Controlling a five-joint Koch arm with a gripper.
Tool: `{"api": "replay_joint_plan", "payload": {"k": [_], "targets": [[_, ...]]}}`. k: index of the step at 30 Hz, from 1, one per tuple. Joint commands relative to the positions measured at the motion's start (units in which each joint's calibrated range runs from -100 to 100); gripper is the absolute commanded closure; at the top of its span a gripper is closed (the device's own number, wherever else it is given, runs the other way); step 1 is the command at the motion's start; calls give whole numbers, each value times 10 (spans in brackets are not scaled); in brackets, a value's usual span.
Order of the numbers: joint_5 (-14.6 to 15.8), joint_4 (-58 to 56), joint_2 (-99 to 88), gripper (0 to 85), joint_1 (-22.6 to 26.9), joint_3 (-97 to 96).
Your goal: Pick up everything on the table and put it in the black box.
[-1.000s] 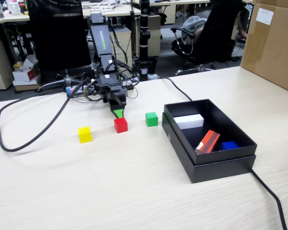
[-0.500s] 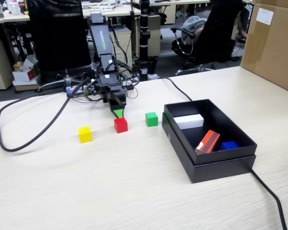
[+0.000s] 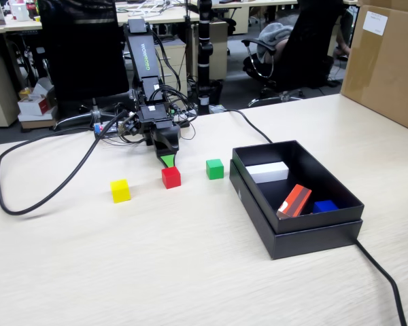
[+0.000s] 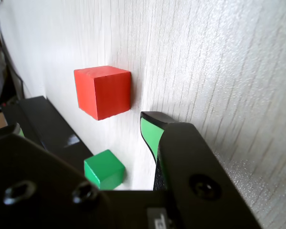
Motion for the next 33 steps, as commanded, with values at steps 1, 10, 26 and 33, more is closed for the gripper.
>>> {"api": "replay_joint_plan", "payload": {"k": [1, 10, 26, 33], "targets": [[-2, -9, -1, 370, -3, -5], [18, -166, -98, 376, 8, 65], [76, -566, -102, 379, 41, 415], [76, -819, -101, 383, 35, 637]]}}
